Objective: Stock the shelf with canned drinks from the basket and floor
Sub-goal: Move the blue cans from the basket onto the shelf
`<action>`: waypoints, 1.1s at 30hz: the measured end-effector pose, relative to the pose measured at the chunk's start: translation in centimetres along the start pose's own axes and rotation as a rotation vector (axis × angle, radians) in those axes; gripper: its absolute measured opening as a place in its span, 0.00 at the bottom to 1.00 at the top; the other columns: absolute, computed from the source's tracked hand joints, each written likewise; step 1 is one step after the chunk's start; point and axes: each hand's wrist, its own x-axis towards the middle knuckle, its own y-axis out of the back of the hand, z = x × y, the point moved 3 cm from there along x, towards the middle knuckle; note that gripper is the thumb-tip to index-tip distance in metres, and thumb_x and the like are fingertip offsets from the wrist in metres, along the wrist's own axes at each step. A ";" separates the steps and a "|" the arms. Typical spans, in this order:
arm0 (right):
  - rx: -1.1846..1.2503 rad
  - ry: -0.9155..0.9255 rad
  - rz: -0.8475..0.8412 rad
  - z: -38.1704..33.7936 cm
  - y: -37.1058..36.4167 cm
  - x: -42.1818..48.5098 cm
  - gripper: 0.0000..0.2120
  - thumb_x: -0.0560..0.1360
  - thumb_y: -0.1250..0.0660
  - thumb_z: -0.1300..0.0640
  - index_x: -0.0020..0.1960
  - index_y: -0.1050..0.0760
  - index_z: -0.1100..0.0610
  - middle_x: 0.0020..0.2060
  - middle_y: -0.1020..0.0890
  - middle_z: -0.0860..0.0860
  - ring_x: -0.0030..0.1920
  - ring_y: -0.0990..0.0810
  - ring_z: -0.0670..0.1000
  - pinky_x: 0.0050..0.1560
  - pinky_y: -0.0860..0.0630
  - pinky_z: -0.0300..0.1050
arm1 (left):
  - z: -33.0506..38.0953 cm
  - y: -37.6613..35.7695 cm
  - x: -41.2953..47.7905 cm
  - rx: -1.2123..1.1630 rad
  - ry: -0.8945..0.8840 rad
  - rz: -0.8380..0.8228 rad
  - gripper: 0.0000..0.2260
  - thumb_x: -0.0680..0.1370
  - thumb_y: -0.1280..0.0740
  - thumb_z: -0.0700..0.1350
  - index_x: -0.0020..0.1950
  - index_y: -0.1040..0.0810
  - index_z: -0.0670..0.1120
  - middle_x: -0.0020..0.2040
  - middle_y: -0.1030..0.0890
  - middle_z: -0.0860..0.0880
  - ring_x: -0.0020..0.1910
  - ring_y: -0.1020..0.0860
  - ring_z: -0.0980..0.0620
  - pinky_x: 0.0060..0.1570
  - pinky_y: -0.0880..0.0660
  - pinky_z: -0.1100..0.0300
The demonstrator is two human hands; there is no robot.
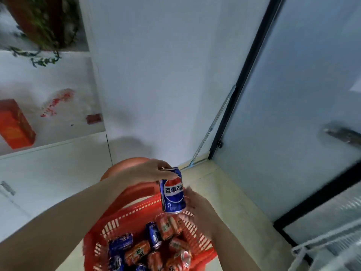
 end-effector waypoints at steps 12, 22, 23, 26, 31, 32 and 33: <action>0.151 0.380 0.187 -6.7 10.0 -16.8 0.45 0.60 0.21 0.37 0.69 0.30 0.59 0.63 0.21 0.57 0.64 0.22 0.59 0.59 0.23 0.51 | 25.8 -6.3 -1.9 0.182 -0.483 -0.184 0.22 0.70 0.31 0.62 0.52 0.20 0.45 0.45 0.18 0.50 0.41 0.20 0.55 0.38 0.25 0.63; 0.214 0.540 0.417 -3.0 21.4 -36.6 0.42 0.62 0.22 0.37 0.68 0.27 0.59 0.64 0.21 0.60 0.65 0.24 0.60 0.67 0.28 0.58 | 42.4 -22.5 -9.2 0.198 -0.746 -0.294 0.31 0.61 0.34 0.69 0.51 0.19 0.46 0.46 0.16 0.46 0.43 0.19 0.52 0.41 0.25 0.60; 0.217 0.552 0.430 -2.4 22.4 -38.9 0.42 0.62 0.22 0.38 0.68 0.27 0.60 0.63 0.21 0.60 0.65 0.24 0.61 0.68 0.29 0.58 | 43.8 -24.5 -10.2 0.195 -0.760 -0.301 0.31 0.61 0.34 0.69 0.50 0.19 0.46 0.45 0.16 0.47 0.42 0.19 0.52 0.40 0.26 0.60; 0.204 0.579 0.473 -0.5 25.2 -45.6 0.42 0.63 0.22 0.40 0.68 0.28 0.61 0.64 0.22 0.61 0.65 0.24 0.62 0.66 0.27 0.55 | 47.8 -29.8 -13.0 0.199 -0.816 -0.337 0.31 0.60 0.33 0.69 0.50 0.20 0.47 0.43 0.16 0.49 0.39 0.21 0.54 0.33 0.28 0.63; 0.204 0.628 0.570 2.3 29.0 -56.1 0.27 0.70 0.27 0.50 0.65 0.26 0.58 0.60 0.19 0.59 0.63 0.22 0.59 0.66 0.27 0.57 | 54.5 -37.5 -17.7 0.227 -0.903 -0.415 0.22 0.70 0.28 0.61 0.52 0.21 0.45 0.45 0.16 0.53 0.42 0.17 0.55 0.32 0.27 0.69; 0.192 0.634 0.596 2.9 29.6 -57.9 0.25 0.71 0.27 0.51 0.65 0.26 0.58 0.59 0.19 0.58 0.62 0.21 0.58 0.66 0.26 0.56 | 55.7 -38.9 -18.5 0.242 -0.927 -0.429 0.22 0.69 0.27 0.62 0.51 0.21 0.45 0.44 0.16 0.53 0.43 0.17 0.54 0.32 0.26 0.69; 0.182 0.641 0.633 3.4 30.1 -59.6 0.25 0.71 0.27 0.52 0.65 0.27 0.58 0.59 0.19 0.58 0.61 0.20 0.58 0.65 0.26 0.56 | 56.9 -40.3 -19.3 0.263 -0.957 -0.440 0.24 0.67 0.27 0.64 0.51 0.21 0.46 0.44 0.16 0.52 0.44 0.17 0.51 0.34 0.23 0.65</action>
